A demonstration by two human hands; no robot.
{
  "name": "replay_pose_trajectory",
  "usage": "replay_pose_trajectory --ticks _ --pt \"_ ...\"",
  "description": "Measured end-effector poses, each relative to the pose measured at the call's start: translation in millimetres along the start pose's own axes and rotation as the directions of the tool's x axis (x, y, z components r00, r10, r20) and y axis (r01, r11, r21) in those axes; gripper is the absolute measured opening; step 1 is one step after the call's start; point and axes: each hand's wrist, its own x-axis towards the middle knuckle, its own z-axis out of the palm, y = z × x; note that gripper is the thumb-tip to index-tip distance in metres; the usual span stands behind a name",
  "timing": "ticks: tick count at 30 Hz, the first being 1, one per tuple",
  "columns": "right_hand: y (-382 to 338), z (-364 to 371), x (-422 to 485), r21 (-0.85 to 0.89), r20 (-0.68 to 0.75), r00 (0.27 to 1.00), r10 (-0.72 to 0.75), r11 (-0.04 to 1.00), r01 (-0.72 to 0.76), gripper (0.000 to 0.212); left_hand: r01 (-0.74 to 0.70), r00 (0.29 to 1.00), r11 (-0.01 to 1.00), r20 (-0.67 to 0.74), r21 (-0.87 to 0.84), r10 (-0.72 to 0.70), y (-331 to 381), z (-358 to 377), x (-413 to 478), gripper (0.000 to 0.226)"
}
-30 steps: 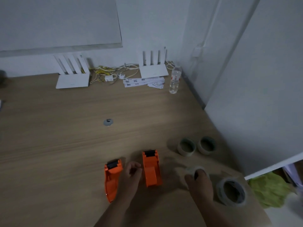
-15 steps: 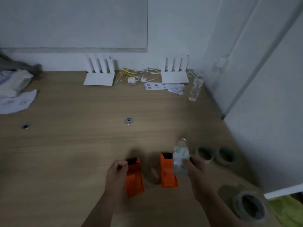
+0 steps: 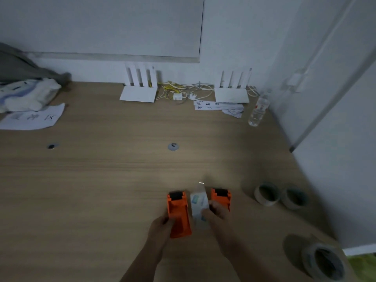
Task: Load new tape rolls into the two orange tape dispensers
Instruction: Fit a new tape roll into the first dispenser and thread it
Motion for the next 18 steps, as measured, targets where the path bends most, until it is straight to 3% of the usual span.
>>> replay_pose_trajectory --ticks 5,8,13,18 --pt "-4 4 -5 0.011 0.01 1.0 0.009 1.0 -0.009 0.03 -0.066 0.998 0.997 -0.006 -0.045 0.065 14 5 -8 0.03" --pt "-5 6 -5 0.032 0.012 1.0 0.005 0.999 -0.005 0.024 -0.095 0.995 0.985 0.001 -0.144 0.096 31 10 -21 0.019" --pt "-10 9 -7 0.045 0.038 0.999 -0.018 0.999 0.016 0.019 -0.157 0.986 0.959 0.025 -0.235 0.168 58 18 -40 0.021" --pt "-16 9 -10 0.066 0.032 0.999 -0.023 0.998 0.021 0.027 -0.204 0.977 0.919 -0.006 -0.337 0.214 77 21 -49 0.02"
